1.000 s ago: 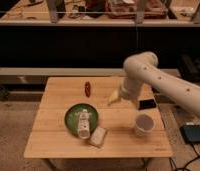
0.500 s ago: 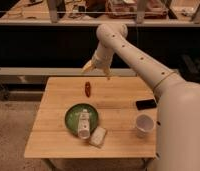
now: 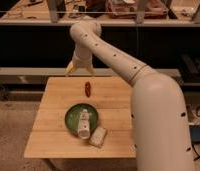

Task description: Move the arm in a circular motion

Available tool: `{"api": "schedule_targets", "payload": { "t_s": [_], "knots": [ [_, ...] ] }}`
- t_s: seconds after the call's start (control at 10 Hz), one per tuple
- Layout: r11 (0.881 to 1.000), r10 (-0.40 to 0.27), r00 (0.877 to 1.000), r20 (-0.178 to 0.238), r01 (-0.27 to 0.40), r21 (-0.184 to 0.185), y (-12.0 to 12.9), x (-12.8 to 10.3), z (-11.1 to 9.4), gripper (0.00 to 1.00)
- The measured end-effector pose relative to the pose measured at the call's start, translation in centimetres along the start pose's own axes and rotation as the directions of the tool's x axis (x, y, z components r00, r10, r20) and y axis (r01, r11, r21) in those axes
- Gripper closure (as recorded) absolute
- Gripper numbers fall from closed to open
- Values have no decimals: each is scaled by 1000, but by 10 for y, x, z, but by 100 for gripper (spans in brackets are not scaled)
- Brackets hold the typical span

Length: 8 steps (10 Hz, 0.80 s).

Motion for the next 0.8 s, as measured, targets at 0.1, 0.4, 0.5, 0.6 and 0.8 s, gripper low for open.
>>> {"api": "schedule_targets", "payload": {
  "t_s": [0.1,0.4,0.5,0.6,0.8],
  "knots": [
    [995,-100,995,6,101,-20,-21,-22,-1,20],
    [966,-259,966,13,259,-17,-43,-98,-10,20],
    [963,-270,963,15,270,3,-40,-125,-13,20],
    [965,-261,965,20,261,22,-32,-146,-16,20],
    [975,-222,974,35,221,34,-1,-171,-18,20]
  ]
}}
